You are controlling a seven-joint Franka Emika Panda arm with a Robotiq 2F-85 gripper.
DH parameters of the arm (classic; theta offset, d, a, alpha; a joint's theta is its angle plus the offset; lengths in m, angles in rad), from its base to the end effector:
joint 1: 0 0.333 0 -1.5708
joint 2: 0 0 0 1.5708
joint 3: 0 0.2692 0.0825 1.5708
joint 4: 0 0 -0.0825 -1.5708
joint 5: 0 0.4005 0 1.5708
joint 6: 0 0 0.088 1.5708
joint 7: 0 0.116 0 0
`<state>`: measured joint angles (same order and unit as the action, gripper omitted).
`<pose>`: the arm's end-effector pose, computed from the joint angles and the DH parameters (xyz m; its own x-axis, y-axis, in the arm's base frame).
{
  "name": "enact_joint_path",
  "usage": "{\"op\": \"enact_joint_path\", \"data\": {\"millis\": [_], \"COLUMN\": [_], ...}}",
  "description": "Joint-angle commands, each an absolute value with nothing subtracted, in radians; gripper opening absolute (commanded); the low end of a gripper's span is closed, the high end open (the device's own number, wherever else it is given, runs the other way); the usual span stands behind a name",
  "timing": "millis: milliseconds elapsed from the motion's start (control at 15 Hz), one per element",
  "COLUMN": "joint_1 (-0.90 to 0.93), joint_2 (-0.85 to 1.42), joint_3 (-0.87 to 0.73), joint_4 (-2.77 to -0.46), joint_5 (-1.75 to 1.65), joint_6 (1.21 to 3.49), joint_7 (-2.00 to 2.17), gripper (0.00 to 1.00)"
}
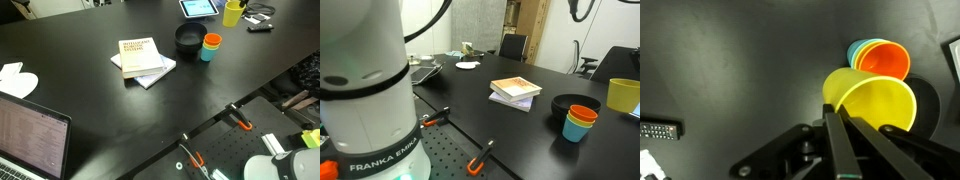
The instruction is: Separate the cups
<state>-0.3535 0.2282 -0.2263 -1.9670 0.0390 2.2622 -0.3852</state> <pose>0.5122 -0.3316 0.3029 0.9763 -0.2076 0.0608 -0.2104 -0.9766 0.0452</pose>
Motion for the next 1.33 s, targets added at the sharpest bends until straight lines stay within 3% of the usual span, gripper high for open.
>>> {"op": "enact_joint_path", "data": {"millis": [0, 933, 1000, 1067, 1267], "joint_1": [-0.356, -0.455, -0.460, -0.464, -0.463], "joint_2": [0.278, 0.522, 0.529, 0.535, 0.538], "joint_3": [-0.248, -0.139, -0.134, -0.131, -0.135], "joint_4": [-1.943, -1.895, -1.890, -1.885, -1.874], "joint_5": [0.011, 0.122, 0.127, 0.126, 0.108], "joint_6": [2.290, 2.527, 2.531, 2.535, 2.542], "joint_7": [-0.356, -0.458, -0.455, -0.451, -0.439], "gripper": [0.07, 0.08, 0.15, 0.33, 0.51]}}
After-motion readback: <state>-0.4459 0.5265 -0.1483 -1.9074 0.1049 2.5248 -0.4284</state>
